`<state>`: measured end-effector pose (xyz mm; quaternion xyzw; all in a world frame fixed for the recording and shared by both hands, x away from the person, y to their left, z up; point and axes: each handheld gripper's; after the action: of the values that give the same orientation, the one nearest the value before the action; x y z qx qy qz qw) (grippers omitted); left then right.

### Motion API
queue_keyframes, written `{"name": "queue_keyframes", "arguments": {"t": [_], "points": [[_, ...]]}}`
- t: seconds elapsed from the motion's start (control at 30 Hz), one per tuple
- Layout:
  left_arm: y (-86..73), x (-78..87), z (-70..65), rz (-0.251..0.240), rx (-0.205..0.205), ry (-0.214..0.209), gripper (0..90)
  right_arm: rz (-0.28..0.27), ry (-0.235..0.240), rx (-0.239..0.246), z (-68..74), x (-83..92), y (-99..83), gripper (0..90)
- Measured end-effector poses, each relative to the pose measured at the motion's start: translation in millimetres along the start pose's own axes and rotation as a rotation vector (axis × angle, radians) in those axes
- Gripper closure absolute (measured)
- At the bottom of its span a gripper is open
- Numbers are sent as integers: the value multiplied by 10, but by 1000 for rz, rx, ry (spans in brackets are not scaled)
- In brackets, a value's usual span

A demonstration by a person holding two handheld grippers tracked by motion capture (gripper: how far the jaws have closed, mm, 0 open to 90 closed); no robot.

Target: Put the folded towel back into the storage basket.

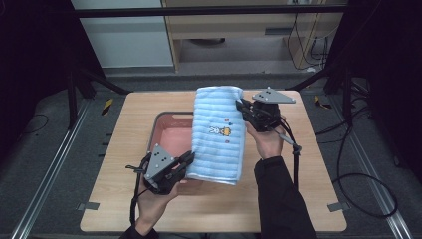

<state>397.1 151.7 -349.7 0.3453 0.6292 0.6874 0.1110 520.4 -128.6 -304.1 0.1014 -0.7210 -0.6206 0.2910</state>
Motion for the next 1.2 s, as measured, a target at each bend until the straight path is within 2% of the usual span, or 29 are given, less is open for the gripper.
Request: {"name": "queue_keyframes", "arguments": {"t": [0.33,0.6,0.8,1.2], "points": [[-7,129,190,-16,26,41,859,-10,32,25,189,-241,158,823],[-31,224,380,-19,54,82,859,-7,60,17,295,-447,200,823],[-31,239,448,-26,65,99,859,-6,69,28,342,-558,252,823],[-92,259,703,-21,105,150,859,4,95,46,492,-844,334,823]]}}
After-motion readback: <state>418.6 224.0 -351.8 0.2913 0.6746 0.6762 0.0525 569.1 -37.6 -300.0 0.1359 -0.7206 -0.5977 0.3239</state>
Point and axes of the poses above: each handheld gripper's, and its own axes: x roughly backward along the jaws, y roughly out of its top, z roughly to its left, and after that the axes turned 3 degrees about x, right-handed
